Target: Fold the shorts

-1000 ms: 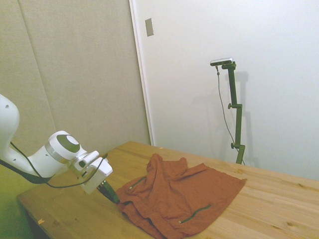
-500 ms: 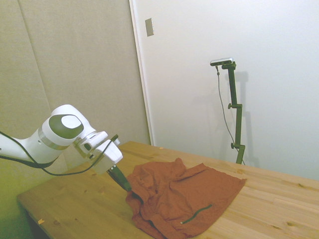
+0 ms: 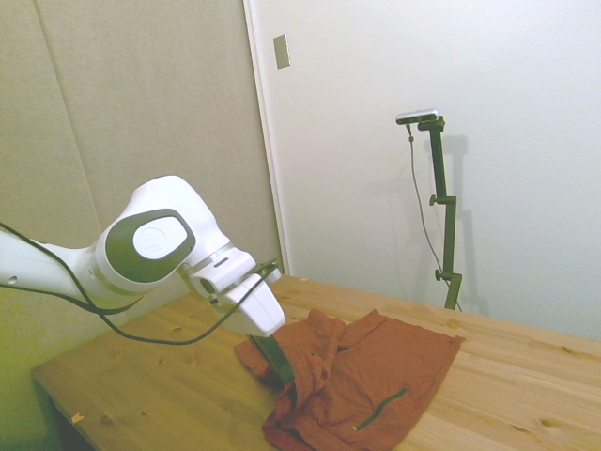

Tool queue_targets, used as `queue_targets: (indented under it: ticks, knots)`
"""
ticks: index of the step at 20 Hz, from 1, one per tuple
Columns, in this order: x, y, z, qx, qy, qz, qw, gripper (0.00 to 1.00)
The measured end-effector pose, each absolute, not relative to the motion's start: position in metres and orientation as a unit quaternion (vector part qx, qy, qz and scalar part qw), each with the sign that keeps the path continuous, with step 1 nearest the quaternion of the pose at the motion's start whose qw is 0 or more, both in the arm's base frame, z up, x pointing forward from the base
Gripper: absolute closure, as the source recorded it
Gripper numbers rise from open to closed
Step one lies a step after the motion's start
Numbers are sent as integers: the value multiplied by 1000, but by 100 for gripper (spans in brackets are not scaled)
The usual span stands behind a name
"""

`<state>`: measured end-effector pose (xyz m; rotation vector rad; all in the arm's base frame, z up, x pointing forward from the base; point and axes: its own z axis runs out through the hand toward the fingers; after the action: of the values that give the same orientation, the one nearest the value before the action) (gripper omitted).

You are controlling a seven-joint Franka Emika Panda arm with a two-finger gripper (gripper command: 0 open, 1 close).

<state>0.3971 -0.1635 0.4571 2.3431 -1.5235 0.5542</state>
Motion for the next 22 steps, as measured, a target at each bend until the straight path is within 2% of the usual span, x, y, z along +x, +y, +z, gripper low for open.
queue_targets:
  ticks: [4, 8, 9, 15, 22]
  knots:
    - [392, -213, 427, 802, -558, 173, 124, 100]
    - [405, -238, 391, 799, -574, 144, 103, 100]
    - [409, -244, 384, 797, -580, 137, 101, 0]
    - [423, -272, 358, 786, -603, 111, 78, 0]
    - [426, -282, 357, 784, -607, 109, 70, 0]
